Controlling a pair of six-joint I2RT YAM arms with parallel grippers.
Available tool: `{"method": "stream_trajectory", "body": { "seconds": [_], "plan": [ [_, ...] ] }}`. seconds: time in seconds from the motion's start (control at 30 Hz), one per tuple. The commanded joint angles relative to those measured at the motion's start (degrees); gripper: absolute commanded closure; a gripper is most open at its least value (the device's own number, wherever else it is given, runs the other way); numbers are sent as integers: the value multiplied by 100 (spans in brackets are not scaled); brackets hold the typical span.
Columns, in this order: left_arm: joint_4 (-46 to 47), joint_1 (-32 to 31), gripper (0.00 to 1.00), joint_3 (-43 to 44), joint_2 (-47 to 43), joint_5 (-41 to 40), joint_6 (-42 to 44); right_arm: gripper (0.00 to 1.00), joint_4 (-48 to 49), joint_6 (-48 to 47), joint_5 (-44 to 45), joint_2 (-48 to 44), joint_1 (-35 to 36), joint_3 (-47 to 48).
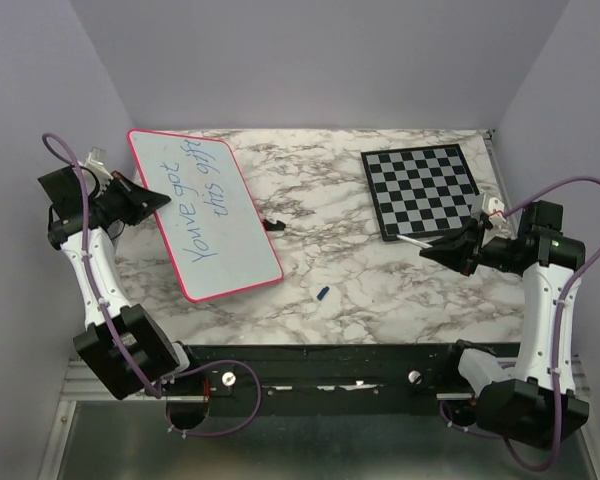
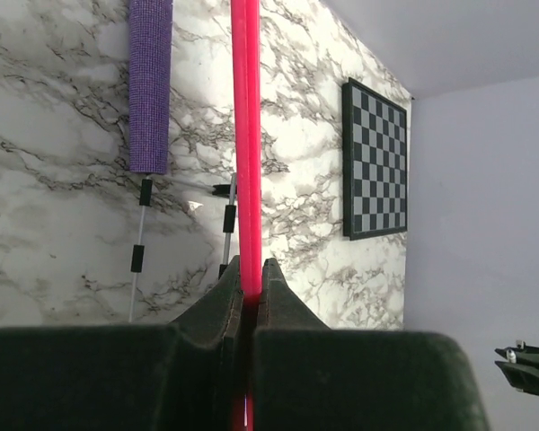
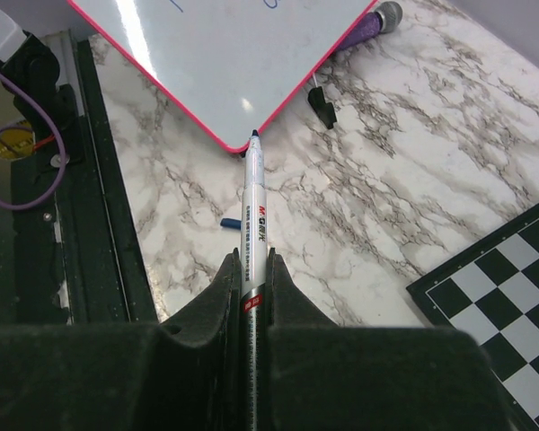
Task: Write a sentence on the whiteboard
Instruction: Adjust the whiteboard on the whiteboard stand.
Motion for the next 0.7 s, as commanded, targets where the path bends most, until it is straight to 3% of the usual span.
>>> {"method": "stream_trajectory", "body": {
  "seconds": [0.0,0.27,0.5,0.67],
  "plan": [
    [-179,-17,100,447,71,721,194,99,-1079,-67,-33,88,24,-108],
    [243,-325,100,552,-254,1161,-448,99,-1079,-76,-16,404,24,-117],
    [-380,-395,100,1009,-596,906,-18,100,-1070,-128,20,668,24,-153],
    [-1592,-745,100,1510,-773,-384,1148,99,-1070,-137,37,861,24,-153]
  ]
}}
